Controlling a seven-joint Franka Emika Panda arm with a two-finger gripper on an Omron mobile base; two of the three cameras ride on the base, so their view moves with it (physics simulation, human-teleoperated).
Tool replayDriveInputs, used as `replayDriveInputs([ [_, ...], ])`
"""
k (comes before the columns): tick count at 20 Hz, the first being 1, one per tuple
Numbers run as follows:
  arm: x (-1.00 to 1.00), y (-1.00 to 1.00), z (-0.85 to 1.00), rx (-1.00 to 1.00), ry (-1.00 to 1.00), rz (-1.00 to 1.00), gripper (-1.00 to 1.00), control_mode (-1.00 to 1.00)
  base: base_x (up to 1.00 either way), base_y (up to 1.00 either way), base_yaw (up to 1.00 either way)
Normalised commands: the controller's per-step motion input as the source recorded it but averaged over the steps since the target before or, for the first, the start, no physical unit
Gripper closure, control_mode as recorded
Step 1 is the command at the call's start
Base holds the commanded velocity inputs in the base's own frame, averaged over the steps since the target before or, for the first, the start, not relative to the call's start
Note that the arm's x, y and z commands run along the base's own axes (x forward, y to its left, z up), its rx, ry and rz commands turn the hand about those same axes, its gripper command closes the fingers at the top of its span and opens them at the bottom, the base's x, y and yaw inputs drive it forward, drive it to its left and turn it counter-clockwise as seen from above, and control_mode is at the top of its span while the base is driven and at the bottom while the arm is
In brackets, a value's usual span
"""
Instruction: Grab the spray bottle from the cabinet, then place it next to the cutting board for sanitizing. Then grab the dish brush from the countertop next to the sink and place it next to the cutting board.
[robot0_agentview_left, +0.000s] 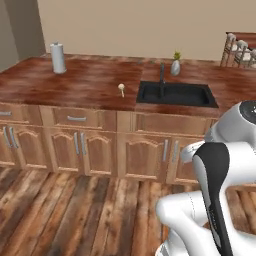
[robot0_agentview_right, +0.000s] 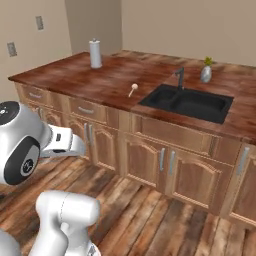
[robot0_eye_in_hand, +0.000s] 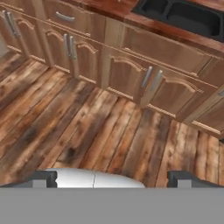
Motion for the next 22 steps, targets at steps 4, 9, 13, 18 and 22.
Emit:
replayDriveInputs([
  [4,0.0,0.0,0.0,0.0,0.0,0.0,-1.0,1.0,1.0,0.92,-0.42],
  [9,0.0,0.0,0.0,0.0,0.0,0.0,-1.0,1.0,1.0,0.39,-0.39],
  [13,0.0,0.0,0.0,0.0,0.0,0.0,-1.0,1.0,1.0,0.43,-0.4],
  [18,0.0,0.0,0.0,0.0,0.0,0.0,-1.0,1.0,1.0,0.52,-0.38],
  [22,0.0,0.0,0.0,0.0,0.0,0.0,-1.0,1.0,0.85,0.61,-0.33],
])
